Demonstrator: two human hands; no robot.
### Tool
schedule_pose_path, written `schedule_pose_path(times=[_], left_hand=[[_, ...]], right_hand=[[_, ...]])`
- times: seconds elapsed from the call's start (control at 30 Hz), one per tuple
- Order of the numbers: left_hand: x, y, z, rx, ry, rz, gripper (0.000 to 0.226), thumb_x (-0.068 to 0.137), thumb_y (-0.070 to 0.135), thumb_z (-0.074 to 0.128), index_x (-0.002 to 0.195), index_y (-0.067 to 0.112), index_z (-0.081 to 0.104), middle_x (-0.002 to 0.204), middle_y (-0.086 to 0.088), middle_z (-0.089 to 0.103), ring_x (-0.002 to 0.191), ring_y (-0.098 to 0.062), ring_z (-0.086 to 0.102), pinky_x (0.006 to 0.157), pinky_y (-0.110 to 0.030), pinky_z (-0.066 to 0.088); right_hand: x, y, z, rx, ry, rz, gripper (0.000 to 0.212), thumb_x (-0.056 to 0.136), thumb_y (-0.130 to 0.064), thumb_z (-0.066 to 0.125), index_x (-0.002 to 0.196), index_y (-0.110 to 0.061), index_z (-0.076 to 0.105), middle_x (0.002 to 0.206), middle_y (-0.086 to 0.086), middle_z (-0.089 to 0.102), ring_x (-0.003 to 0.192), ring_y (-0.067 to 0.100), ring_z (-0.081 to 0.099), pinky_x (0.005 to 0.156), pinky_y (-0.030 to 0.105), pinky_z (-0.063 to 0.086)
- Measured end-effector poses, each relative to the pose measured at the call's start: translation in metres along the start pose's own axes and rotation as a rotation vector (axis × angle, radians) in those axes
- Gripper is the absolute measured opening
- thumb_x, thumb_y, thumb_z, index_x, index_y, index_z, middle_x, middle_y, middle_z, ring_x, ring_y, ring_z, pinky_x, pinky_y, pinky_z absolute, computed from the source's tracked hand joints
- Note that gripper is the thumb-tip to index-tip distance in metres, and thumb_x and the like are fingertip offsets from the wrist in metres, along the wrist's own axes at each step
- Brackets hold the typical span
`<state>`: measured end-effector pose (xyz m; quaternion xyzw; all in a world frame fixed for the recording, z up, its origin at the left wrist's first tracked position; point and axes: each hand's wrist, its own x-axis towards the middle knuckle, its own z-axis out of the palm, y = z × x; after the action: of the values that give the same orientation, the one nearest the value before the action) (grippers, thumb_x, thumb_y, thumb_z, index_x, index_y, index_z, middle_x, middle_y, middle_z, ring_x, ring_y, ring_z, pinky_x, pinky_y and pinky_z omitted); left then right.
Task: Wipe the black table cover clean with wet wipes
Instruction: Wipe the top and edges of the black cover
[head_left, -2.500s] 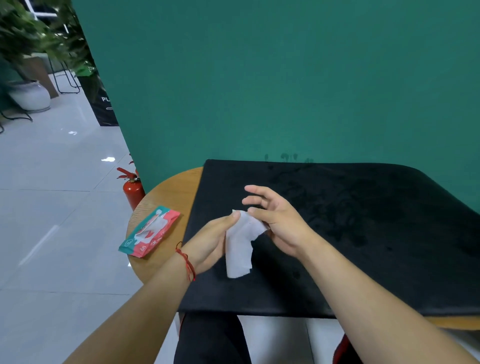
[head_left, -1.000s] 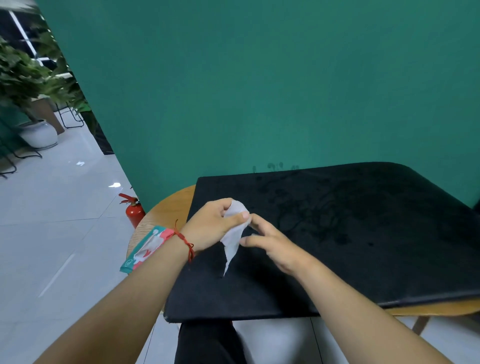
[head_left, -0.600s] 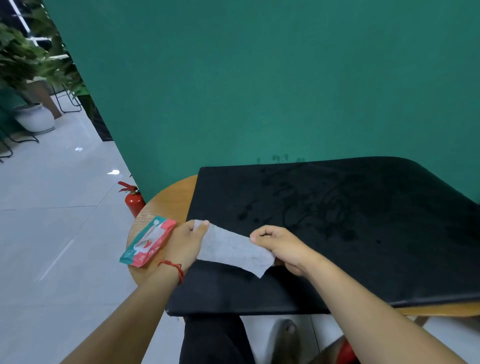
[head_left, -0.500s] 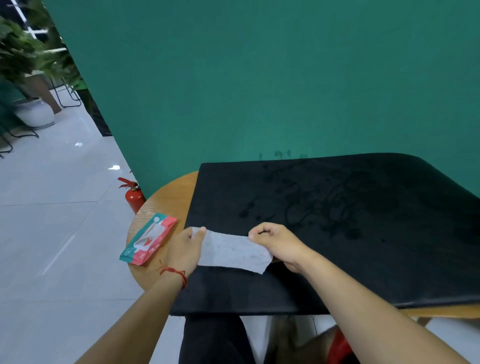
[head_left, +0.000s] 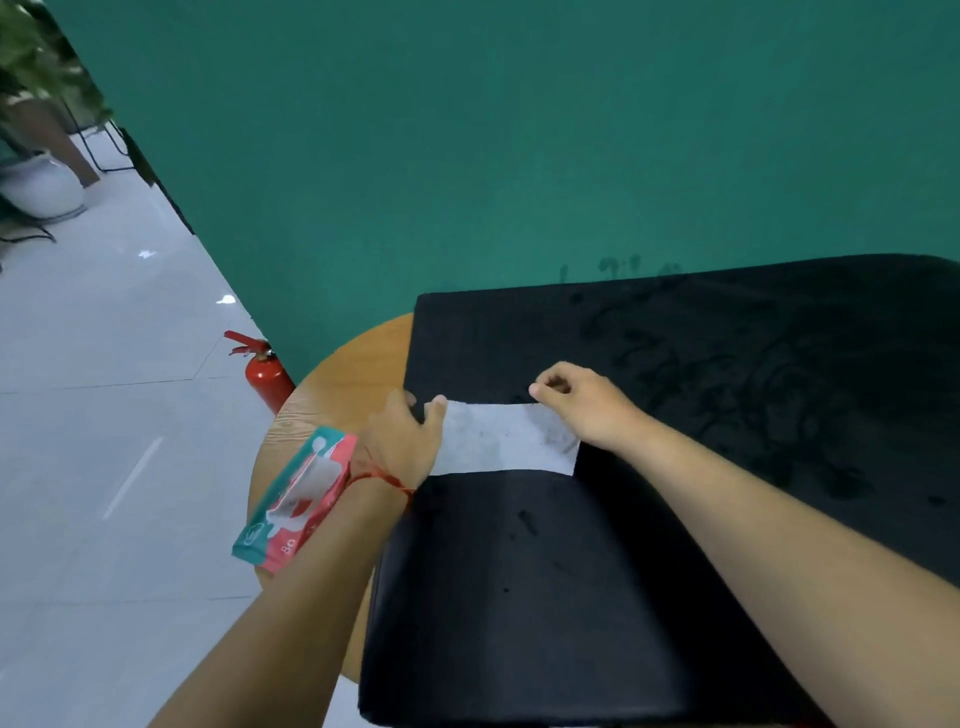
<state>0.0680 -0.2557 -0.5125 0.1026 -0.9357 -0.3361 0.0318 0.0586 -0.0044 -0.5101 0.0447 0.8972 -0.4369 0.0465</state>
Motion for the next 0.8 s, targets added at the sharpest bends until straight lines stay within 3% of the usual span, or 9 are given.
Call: schedule_pose_path(times=[0.07, 0.2, 0.3, 0.4, 0.47, 0.57, 0.7, 0.8], left_hand=[[0.016, -0.005, -0.001, 0.130, 0.028, 0.069, 0.047, 0.103, 0.059, 0.045, 0.126, 0.020, 0.055, 0.104, 0.000, 0.068, 0.097, -0.028, 0.064, 0.078, -0.035, 0.041], [0.005, -0.009, -0.020, 0.200, 0.106, 0.165, 0.028, 0.110, 0.042, 0.039, 0.122, 0.019, 0.051, 0.098, 0.002, 0.060, 0.086, -0.023, 0.055, 0.078, -0.038, 0.043], [-0.016, -0.017, -0.011, 0.188, 0.093, 0.342, 0.026, 0.109, 0.029, 0.041, 0.124, 0.018, 0.059, 0.113, -0.002, 0.064, 0.102, -0.024, 0.060, 0.092, -0.045, 0.052], [-0.040, -0.022, 0.011, 0.232, 0.061, 0.498, 0.033, 0.102, 0.018, 0.048, 0.131, 0.012, 0.064, 0.130, -0.007, 0.066, 0.121, -0.029, 0.061, 0.107, -0.043, 0.048], [-0.048, -0.020, 0.027, 0.286, 0.023, 0.553, 0.043, 0.101, 0.017, 0.051, 0.142, 0.010, 0.059, 0.147, -0.010, 0.059, 0.140, -0.028, 0.052, 0.117, -0.044, 0.042], [-0.050, -0.014, 0.041, 0.379, -0.107, 0.489, 0.055, 0.107, 0.023, 0.038, 0.161, 0.014, 0.032, 0.171, -0.007, 0.026, 0.160, -0.026, 0.015, 0.127, -0.047, 0.025], [-0.046, 0.000, 0.049, 0.463, -0.117, 0.426, 0.059, 0.111, 0.030, 0.028, 0.166, 0.013, 0.016, 0.175, -0.010, 0.007, 0.162, -0.028, -0.003, 0.131, -0.045, 0.011], [-0.034, 0.003, 0.056, 0.552, -0.242, 0.425, 0.062, 0.112, 0.037, 0.020, 0.168, 0.015, 0.006, 0.176, -0.011, -0.001, 0.162, -0.028, -0.009, 0.131, -0.044, -0.001]], right_hand=[[0.007, 0.013, 0.007, -0.172, 0.057, -0.004, 0.029, 0.106, -0.046, 0.055, 0.129, -0.030, 0.063, 0.128, -0.007, 0.058, 0.118, 0.017, 0.057, 0.094, 0.035, 0.049], [-0.010, 0.013, 0.017, -0.240, 0.155, -0.149, 0.029, 0.109, -0.030, 0.051, 0.136, -0.027, 0.062, 0.138, -0.008, 0.055, 0.126, 0.017, 0.046, 0.101, 0.036, 0.047], [-0.029, 0.001, 0.031, -0.295, 0.140, -0.355, 0.033, 0.109, -0.021, 0.048, 0.138, -0.023, 0.063, 0.137, -0.011, 0.057, 0.124, 0.013, 0.049, 0.102, 0.032, 0.048], [-0.052, -0.008, 0.052, -0.396, 0.036, -0.456, 0.040, 0.109, -0.021, 0.045, 0.147, -0.019, 0.057, 0.150, -0.006, 0.051, 0.136, 0.017, 0.046, 0.108, 0.033, 0.045], [-0.060, -0.007, 0.064, -0.476, 0.001, -0.443, 0.043, 0.110, -0.025, 0.042, 0.151, -0.017, 0.051, 0.162, 0.003, 0.042, 0.148, 0.023, 0.039, 0.118, 0.038, 0.038], [-0.064, 0.000, 0.071, -0.578, -0.020, -0.329, 0.050, 0.110, -0.030, 0.036, 0.160, -0.018, 0.037, 0.175, 0.007, 0.019, 0.161, 0.026, 0.015, 0.128, 0.047, 0.025], [-0.067, 0.008, 0.068, -0.637, -0.061, -0.215, 0.060, 0.113, -0.036, 0.028, 0.169, -0.018, 0.015, 0.178, 0.006, -0.003, 0.164, 0.025, -0.006, 0.132, 0.048, 0.013], [-0.064, 0.008, 0.069, -0.638, -0.153, -0.151, 0.064, 0.113, -0.044, 0.018, 0.170, -0.018, 0.004, 0.177, 0.009, -0.011, 0.163, 0.025, -0.015, 0.133, 0.045, 0.002]])
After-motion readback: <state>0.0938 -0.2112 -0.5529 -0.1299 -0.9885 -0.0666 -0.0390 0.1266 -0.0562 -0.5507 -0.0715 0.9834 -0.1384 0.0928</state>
